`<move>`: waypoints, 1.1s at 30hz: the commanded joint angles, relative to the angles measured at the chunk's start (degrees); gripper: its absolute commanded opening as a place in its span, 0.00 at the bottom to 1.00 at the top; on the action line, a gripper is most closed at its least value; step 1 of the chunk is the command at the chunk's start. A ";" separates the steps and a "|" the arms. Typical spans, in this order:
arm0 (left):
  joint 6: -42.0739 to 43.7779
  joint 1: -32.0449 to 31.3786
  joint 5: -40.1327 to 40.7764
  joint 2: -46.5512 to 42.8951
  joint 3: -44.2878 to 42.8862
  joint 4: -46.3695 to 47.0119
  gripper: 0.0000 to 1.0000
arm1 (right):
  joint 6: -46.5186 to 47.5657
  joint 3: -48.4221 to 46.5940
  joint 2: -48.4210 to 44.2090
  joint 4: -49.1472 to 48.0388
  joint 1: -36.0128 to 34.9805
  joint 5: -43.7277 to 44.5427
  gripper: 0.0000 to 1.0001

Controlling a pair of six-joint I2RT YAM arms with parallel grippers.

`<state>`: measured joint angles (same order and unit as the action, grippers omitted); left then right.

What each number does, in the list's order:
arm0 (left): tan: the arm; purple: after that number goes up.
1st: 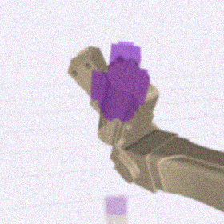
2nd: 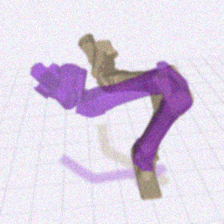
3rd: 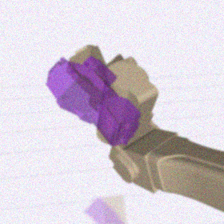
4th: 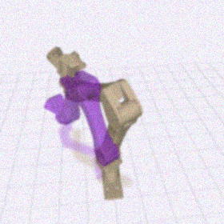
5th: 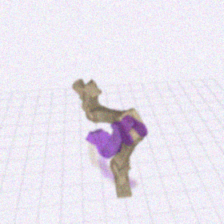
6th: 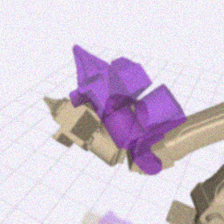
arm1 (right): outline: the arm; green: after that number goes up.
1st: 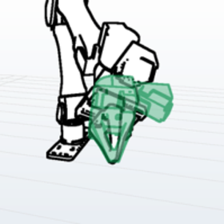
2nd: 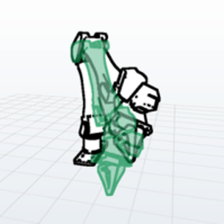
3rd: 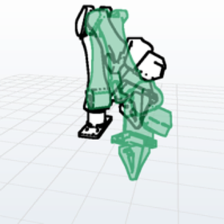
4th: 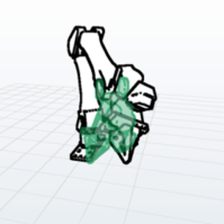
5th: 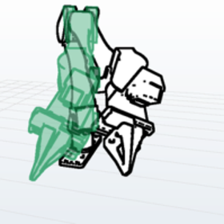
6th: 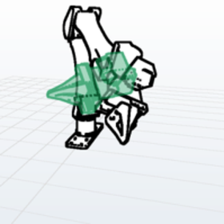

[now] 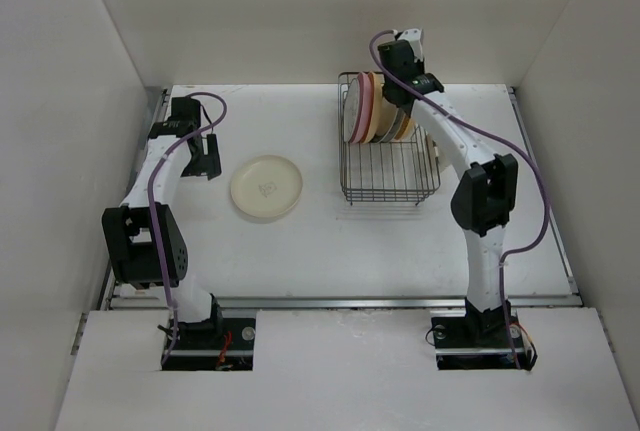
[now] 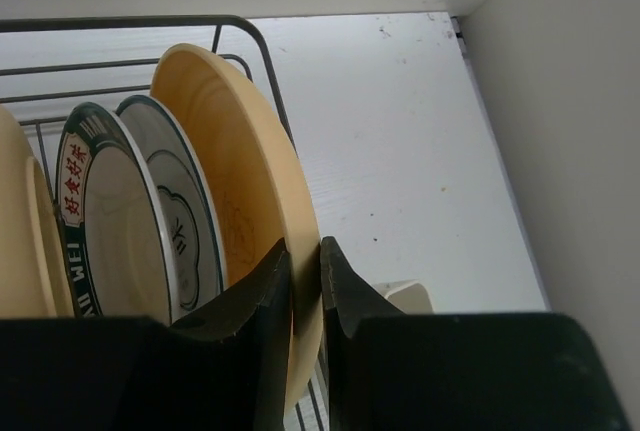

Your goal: Unload the plates from the dish rack

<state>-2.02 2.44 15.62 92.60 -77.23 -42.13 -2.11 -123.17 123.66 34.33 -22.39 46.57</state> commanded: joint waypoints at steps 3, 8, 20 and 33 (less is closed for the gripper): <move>-0.44 -0.06 1.17 0.04 -2.92 -1.29 0.99 | 6.05 -3.12 -9.92 -10.23 -0.63 11.79 0.00; -0.44 -0.06 1.17 0.04 -2.92 -1.29 0.99 | 16.24 -1.81 -11.95 -16.65 -0.63 16.97 0.00; -0.44 -0.06 2.31 0.04 -3.45 -1.82 0.99 | 19.26 6.09 -10.11 -25.80 -0.11 13.30 0.00; -0.44 -0.06 2.31 0.57 -4.51 -2.34 0.99 | 18.02 7.52 -7.73 -25.01 2.97 10.37 0.00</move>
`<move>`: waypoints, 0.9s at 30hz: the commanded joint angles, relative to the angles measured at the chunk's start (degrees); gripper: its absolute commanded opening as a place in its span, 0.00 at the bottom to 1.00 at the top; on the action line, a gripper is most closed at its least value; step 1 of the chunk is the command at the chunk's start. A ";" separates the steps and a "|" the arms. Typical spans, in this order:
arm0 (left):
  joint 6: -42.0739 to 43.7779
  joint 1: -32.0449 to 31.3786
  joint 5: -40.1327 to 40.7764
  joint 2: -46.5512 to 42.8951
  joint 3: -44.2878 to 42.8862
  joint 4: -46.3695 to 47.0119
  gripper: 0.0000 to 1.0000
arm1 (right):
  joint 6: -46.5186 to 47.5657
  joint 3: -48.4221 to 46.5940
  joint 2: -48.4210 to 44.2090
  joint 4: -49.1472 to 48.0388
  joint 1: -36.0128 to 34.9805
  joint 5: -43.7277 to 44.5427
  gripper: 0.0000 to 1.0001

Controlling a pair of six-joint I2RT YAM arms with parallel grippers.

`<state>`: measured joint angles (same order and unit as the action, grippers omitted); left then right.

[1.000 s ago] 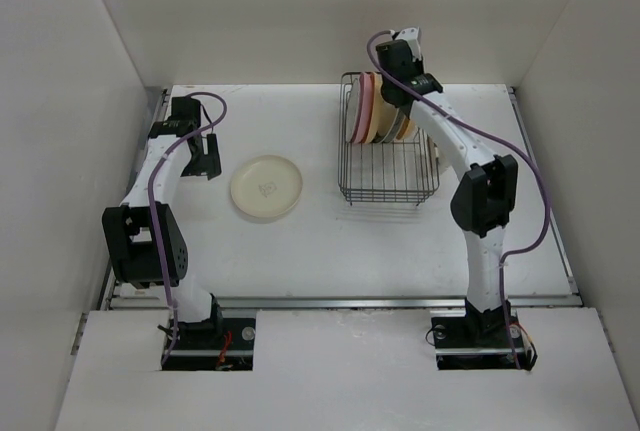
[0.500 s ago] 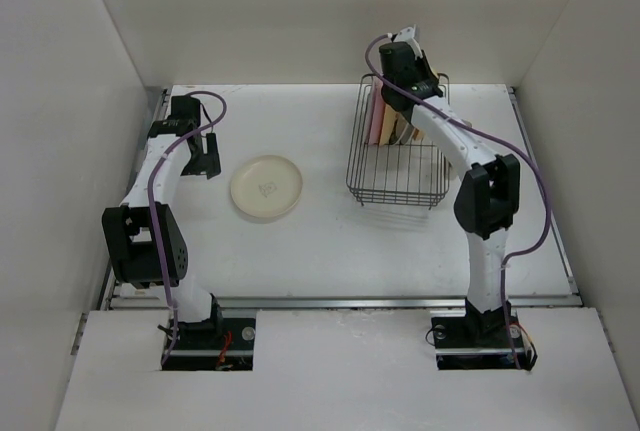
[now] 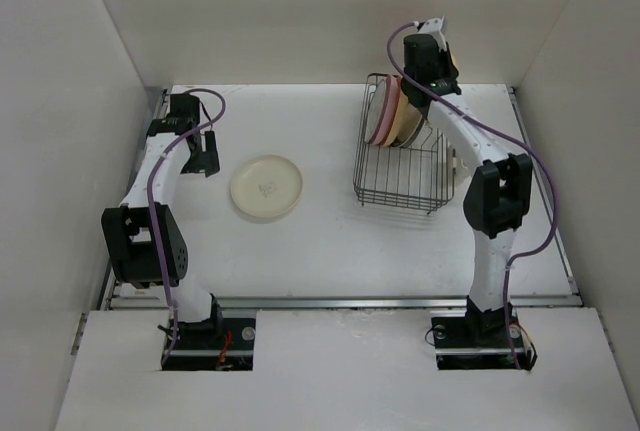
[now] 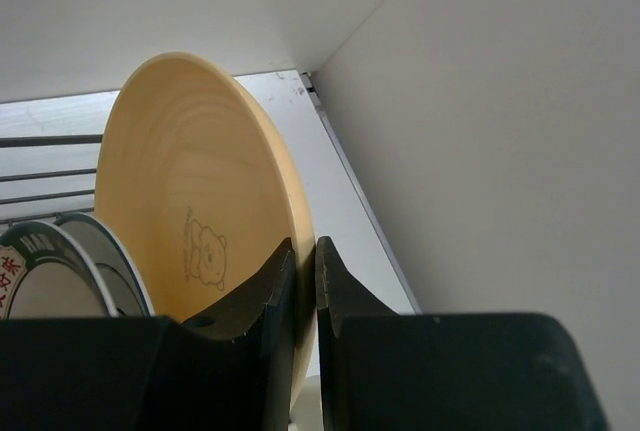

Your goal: Unload the plates from the dish rack

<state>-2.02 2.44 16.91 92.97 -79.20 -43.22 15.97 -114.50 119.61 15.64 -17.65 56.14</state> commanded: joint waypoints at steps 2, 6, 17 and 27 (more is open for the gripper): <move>-0.44 -0.06 1.02 0.20 -3.07 -1.25 0.99 | 0.47 -1.17 -5.52 -6.32 -1.77 3.27 0.00; -0.44 -0.06 1.02 0.20 -3.07 -1.25 0.99 | 5.19 0.85 -9.48 -9.74 -1.77 7.57 0.00; 0.09 -0.06 1.55 0.72 -4.12 -2.31 0.99 | 13.83 2.17 -14.85 -16.52 -1.77 12.24 0.00; 1.14 -0.06 2.08 1.25 -6.75 -3.36 0.99 | 8.07 -0.20 -18.01 -10.48 -9.23 6.37 0.00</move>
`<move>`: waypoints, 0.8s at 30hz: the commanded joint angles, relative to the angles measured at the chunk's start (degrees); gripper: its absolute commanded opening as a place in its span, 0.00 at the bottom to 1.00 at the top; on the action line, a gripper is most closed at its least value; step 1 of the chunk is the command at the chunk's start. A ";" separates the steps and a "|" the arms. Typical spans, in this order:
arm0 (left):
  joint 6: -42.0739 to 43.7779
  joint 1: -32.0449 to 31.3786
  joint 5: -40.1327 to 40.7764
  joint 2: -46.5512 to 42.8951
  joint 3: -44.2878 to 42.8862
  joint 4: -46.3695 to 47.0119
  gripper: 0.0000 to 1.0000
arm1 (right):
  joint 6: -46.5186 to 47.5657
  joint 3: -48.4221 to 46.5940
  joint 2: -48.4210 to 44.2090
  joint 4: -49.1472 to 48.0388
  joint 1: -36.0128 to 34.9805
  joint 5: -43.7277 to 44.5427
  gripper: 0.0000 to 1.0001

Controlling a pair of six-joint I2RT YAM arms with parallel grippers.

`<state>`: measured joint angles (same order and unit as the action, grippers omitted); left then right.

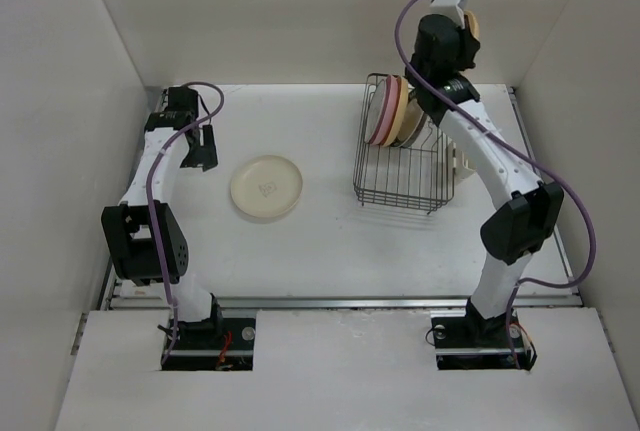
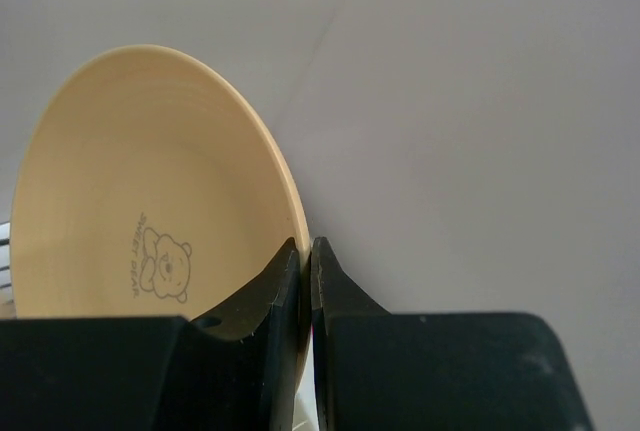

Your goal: Unload the plates from the dish rack

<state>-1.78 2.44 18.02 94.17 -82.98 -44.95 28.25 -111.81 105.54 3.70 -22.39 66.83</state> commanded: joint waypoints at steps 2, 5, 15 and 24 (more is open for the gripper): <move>0.90 -0.06 -0.52 0.05 -3.67 -2.24 0.99 | -10.90 -5.16 -4.46 10.82 -8.17 -15.07 0.00; 3.09 -0.06 -4.65 -1.26 -4.21 -2.25 1.00 | -23.65 -3.53 -4.46 16.15 -11.17 -37.35 0.00; 3.63 -0.06 -7.03 -2.41 -2.63 -2.78 1.00 | -34.57 3.97 7.74 8.07 -18.92 -68.84 0.00; 3.63 -0.06 -4.13 -1.09 -2.63 -3.39 1.00 | -37.74 0.72 21.19 4.64 -20.06 -72.36 0.00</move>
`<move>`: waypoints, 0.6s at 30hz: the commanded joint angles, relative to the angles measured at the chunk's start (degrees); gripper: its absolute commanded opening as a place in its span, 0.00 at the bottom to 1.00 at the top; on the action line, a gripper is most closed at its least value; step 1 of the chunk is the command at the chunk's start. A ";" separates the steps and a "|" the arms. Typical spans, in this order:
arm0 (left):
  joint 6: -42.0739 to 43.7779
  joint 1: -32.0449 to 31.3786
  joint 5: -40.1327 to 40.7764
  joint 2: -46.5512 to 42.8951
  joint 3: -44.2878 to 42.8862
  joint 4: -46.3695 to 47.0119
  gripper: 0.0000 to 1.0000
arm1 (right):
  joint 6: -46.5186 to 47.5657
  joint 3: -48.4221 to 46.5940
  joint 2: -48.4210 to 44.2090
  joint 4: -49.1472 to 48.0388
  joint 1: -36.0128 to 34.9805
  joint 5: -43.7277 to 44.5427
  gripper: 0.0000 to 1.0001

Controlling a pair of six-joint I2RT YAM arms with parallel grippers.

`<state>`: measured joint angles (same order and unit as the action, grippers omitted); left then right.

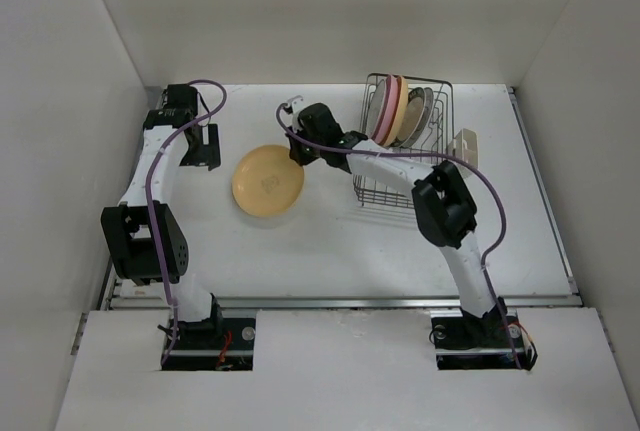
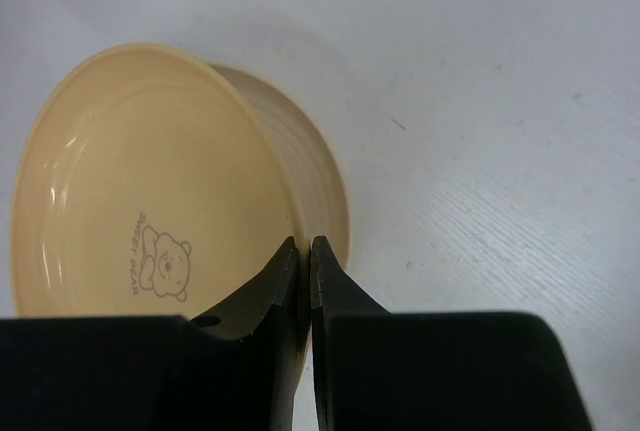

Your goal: Unload the plates from the dish rack

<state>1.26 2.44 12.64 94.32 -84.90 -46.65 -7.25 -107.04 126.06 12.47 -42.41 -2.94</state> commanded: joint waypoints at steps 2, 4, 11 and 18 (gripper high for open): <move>0.59 -0.06 1.24 -1.25 -0.18 -1.69 1.00 | -2.25 -4.05 1.99 -4.12 -0.04 -1.89 0.02; 0.59 -0.06 1.24 -1.25 -0.17 -1.69 1.00 | -2.25 -4.05 2.79 -4.12 -0.04 -1.37 0.39; 0.59 -0.06 1.24 -0.72 -0.70 -2.21 1.00 | -2.25 -5.98 0.16 -2.89 -0.04 -3.31 0.82; 1.12 -0.06 -0.33 -0.19 -0.17 -2.21 1.00 | -2.94 -6.68 -14.51 5.09 2.59 11.00 0.83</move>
<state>1.67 2.44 12.80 94.32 -84.90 -47.75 -9.06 -109.80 121.97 15.68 -41.91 -0.40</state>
